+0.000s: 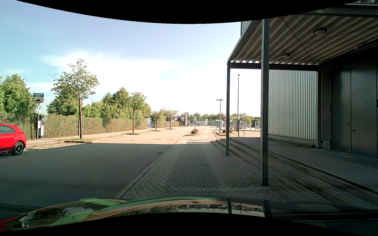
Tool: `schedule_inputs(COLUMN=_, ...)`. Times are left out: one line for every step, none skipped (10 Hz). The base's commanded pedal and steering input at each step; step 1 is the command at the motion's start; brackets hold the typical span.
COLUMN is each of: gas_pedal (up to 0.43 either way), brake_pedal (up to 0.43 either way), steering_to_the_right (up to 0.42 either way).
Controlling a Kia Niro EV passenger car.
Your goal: Follow the waypoints while adhering to traffic rules and regulations
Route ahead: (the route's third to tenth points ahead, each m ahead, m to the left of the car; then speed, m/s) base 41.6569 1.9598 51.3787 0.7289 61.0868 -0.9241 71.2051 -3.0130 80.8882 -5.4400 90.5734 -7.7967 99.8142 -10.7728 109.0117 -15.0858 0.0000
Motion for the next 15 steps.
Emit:
schedule_inputs(gas_pedal=0.000, brake_pedal=0.232, steering_to_the_right=-0.068)
schedule_inputs(gas_pedal=0.000, brake_pedal=0.232, steering_to_the_right=-0.067)
schedule_inputs(gas_pedal=0.000, brake_pedal=0.232, steering_to_the_right=-0.068)
schedule_inputs(gas_pedal=0.000, brake_pedal=0.232, steering_to_the_right=-0.067)
schedule_inputs(gas_pedal=0.000, brake_pedal=0.232, steering_to_the_right=-0.068)
schedule_inputs(gas_pedal=0.000, brake_pedal=0.232, steering_to_the_right=-0.068)
schedule_inputs(gas_pedal=0.000, brake_pedal=0.232, steering_to_the_right=-0.068)
schedule_inputs(gas_pedal=0.000, brake_pedal=0.232, steering_to_the_right=-0.067)
schedule_inputs(gas_pedal=0.000, brake_pedal=0.232, steering_to_the_right=-0.067)
schedule_inputs(gas_pedal=0.000, brake_pedal=0.232, steering_to_the_right=-0.068)
schedule_inputs(gas_pedal=0.000, brake_pedal=0.232, steering_to_the_right=-0.068)
schedule_inputs(gas_pedal=0.000, brake_pedal=0.232, steering_to_the_right=-0.067)
schedule_inputs(gas_pedal=0.000, brake_pedal=0.232, steering_to_the_right=-0.068)
schedule_inputs(gas_pedal=0.000, brake_pedal=0.232, steering_to_the_right=-0.068)
schedule_inputs(gas_pedal=0.000, brake_pedal=0.232, steering_to_the_right=-0.068)
